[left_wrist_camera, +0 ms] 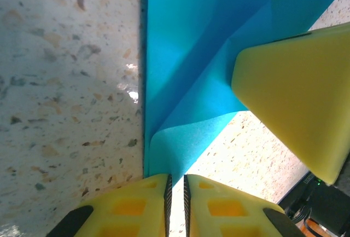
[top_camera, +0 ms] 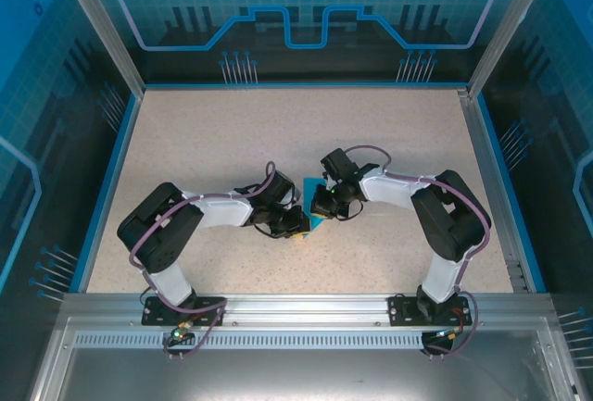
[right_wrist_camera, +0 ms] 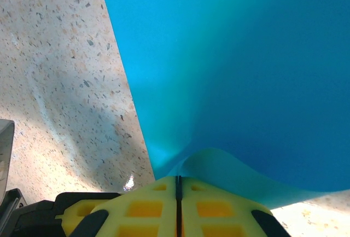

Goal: Fold a paper plane with a square sheet of paper (pick it up from the middle)
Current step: Third fold the triangle at the center of the table.

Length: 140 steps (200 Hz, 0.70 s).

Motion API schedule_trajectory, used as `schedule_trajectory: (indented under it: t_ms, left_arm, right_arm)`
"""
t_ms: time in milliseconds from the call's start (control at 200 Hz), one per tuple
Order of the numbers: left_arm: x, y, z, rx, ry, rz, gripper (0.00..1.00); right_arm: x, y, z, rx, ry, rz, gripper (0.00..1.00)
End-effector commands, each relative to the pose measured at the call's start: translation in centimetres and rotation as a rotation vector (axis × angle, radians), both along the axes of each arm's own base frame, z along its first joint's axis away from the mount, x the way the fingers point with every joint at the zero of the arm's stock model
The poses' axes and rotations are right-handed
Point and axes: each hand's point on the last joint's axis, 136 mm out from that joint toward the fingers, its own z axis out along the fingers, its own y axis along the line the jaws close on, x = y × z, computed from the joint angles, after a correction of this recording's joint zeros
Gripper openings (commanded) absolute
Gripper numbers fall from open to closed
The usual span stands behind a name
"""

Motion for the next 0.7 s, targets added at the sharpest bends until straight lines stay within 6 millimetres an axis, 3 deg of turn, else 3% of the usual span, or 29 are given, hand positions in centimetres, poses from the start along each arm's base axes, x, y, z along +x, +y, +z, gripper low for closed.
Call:
schedule_trajectory:
  t_ms: [0, 695]
  left_arm:
    - [0.24, -0.53, 0.91, -0.005, -0.027, -0.023, 0.17]
    - [0.48, -0.16, 0.8, 0.017, -0.039, -0.008, 0.17]
  right_arm:
    - [-0.07, -0.35, -0.78, -0.025, 0.019, -0.014, 0.08]
    - [0.21, -0.9, -1.03, -0.026, 0.021, -0.054, 0.07]
